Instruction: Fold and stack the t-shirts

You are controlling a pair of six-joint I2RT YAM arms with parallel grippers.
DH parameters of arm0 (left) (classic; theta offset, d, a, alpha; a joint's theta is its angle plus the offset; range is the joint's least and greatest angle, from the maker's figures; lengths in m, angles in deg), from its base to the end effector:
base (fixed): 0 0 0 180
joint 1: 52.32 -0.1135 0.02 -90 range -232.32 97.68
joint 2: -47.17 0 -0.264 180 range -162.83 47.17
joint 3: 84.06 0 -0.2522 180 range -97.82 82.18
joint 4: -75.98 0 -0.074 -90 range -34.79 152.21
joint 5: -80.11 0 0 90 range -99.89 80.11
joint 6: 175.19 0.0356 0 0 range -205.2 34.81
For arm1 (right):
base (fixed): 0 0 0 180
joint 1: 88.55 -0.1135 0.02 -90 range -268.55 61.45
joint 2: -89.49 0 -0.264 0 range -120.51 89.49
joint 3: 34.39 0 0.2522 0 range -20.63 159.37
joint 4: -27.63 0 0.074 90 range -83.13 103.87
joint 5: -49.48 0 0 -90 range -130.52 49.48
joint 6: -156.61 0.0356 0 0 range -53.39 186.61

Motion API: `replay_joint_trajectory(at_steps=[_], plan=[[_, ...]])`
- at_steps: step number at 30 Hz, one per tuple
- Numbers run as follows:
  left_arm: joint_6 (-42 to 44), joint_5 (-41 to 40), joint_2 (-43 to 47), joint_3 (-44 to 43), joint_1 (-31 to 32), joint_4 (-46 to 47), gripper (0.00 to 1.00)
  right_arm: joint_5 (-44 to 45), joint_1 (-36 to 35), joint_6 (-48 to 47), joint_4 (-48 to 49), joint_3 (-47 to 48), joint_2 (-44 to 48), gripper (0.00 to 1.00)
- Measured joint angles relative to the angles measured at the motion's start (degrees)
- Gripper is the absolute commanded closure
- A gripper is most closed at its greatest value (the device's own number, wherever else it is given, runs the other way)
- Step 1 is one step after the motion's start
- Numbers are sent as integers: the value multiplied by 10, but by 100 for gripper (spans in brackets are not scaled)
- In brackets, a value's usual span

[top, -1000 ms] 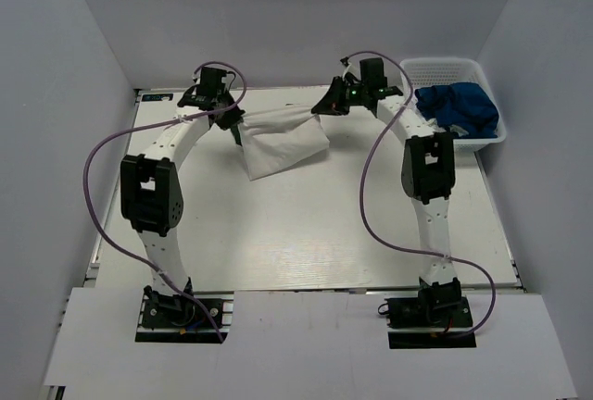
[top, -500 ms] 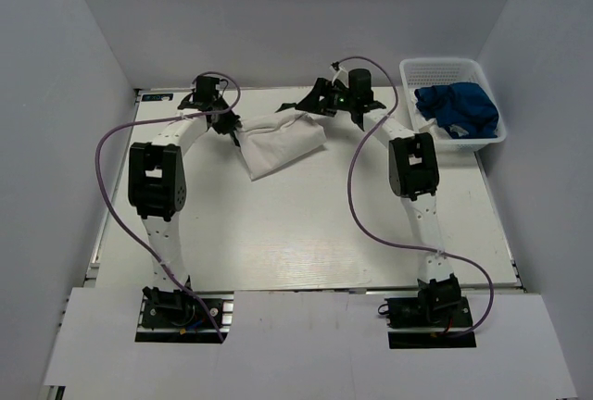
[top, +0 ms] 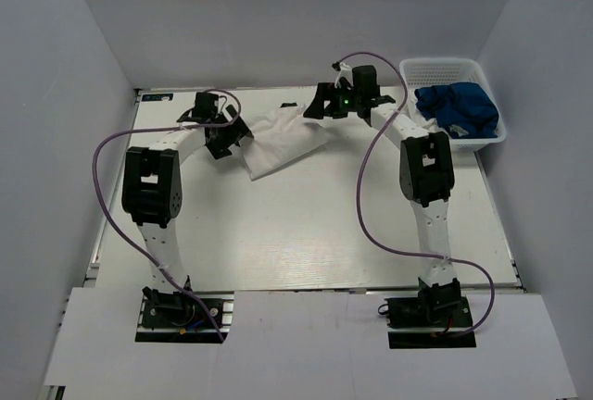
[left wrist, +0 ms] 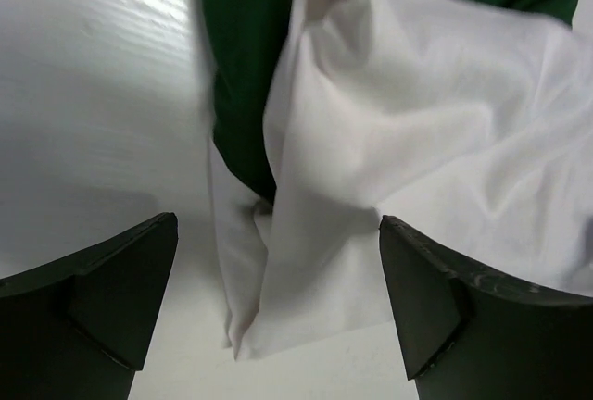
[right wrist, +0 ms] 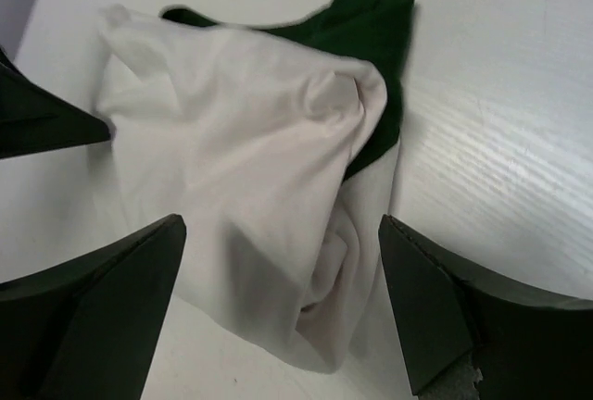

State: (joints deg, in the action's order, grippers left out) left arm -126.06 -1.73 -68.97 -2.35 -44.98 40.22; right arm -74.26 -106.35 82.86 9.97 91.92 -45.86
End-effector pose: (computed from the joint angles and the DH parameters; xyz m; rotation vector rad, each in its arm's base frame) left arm 0.4369 -0.0614 0.1853 -0.6839 2.4792 -0.5125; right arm 0.5171 0.1868 0.2129 -0.4116 2.0480 0.9660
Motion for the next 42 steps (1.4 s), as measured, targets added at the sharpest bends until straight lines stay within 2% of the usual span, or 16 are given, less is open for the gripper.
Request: replay_joint_trajectory(at_steps=[3,5,6,9,13,16,20,22,23,25,26,28,31,34,39,42], plan=[[-1,37,2,27,8,18,9,23,-9,-36,-49,0,-4,10],[-6,50,1,42,16,23,29,45,-19,-55,-67,2,-10,10],[-6,55,-1,45,21,24,44,54,-25,-63,-73,3,-16,10],[-3,66,-9,46,34,30,67,65,-40,-80,-94,12,-31,18],[-1,69,-2,64,47,42,77,68,-56,-91,-85,-45,-10,21],[2,75,25,110,57,45,79,67,-61,-88,-48,-218,96,23],[9,93,113,216,84,36,79,63,-71,-73,-27,-453,265,23],[13,108,177,280,104,25,73,61,-77,-66,-27,-548,334,23],[14,115,211,309,115,18,55,59,-81,-61,-32,-598,375,23],[19,129,291,364,136,-11,33,56,-89,-57,-62,-667,450,21],[21,132,332,384,143,-28,17,56,-91,-56,-82,-690,487,19],[19,127,396,396,147,-63,5,62,-92,-51,-111,-714,549,18],[22,105,459,384,149,-93,4,71,-92,-46,-131,-712,619,14],[31,83,468,361,149,-96,4,89,-92,-46,-139,-688,642,12],[44,90,405,347,153,-76,12,138,-90,-58,-141,-662,635,11],[49,92,374,354,162,-70,17,153,-89,-67,-140,-656,610,20]])
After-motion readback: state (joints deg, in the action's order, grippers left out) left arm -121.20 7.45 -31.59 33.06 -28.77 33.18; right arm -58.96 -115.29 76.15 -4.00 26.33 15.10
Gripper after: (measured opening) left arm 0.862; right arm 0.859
